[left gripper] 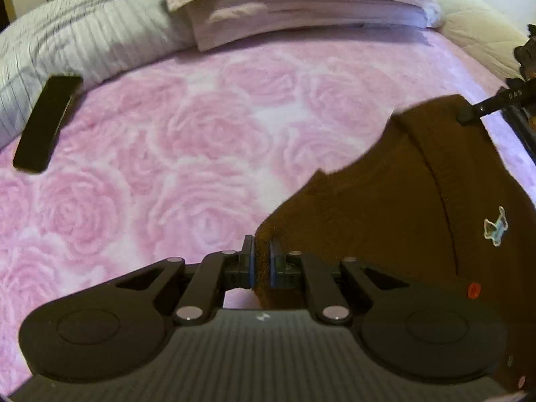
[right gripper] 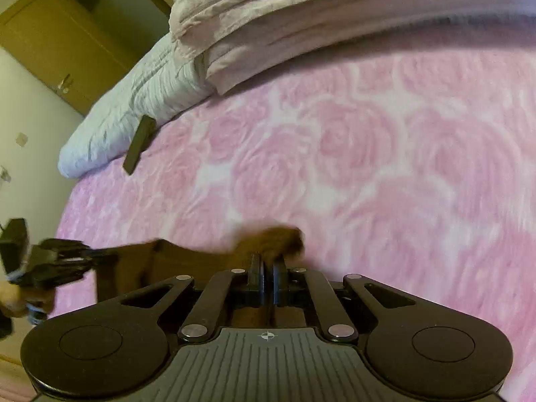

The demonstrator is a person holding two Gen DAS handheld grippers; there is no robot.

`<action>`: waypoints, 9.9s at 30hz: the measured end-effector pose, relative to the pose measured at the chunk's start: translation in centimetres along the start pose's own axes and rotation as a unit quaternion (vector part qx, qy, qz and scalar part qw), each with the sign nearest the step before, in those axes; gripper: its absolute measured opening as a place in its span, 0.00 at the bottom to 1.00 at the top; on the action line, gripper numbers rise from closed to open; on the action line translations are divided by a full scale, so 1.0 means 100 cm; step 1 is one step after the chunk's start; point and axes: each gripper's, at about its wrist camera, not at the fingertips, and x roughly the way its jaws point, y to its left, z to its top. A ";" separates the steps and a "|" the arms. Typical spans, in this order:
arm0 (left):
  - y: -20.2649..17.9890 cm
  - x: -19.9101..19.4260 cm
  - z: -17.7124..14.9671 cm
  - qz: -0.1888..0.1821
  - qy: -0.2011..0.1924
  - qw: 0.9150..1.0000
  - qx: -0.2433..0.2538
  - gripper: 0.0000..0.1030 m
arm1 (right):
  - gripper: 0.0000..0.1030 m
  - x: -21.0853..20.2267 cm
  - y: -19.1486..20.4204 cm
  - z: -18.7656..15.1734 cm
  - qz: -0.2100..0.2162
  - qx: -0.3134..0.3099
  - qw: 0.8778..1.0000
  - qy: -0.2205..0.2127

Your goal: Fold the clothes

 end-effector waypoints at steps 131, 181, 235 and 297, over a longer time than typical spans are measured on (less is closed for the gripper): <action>-0.354 0.084 0.110 -0.382 0.144 0.856 0.317 0.43 | 0.55 -0.180 0.029 -0.442 -0.116 0.465 0.821 -0.311; -0.287 -0.171 -0.344 0.028 0.020 0.929 0.368 0.52 | 0.55 -0.120 0.131 -0.375 -0.170 -0.091 0.979 0.073; -0.314 -0.265 -0.366 0.052 0.096 0.959 0.262 0.09 | 0.04 -0.183 0.122 -0.478 -0.128 -0.519 0.825 0.186; -0.064 -0.109 -0.144 -0.131 0.108 0.986 -0.005 0.36 | 0.70 -0.116 0.071 -0.224 -0.142 0.095 0.984 0.046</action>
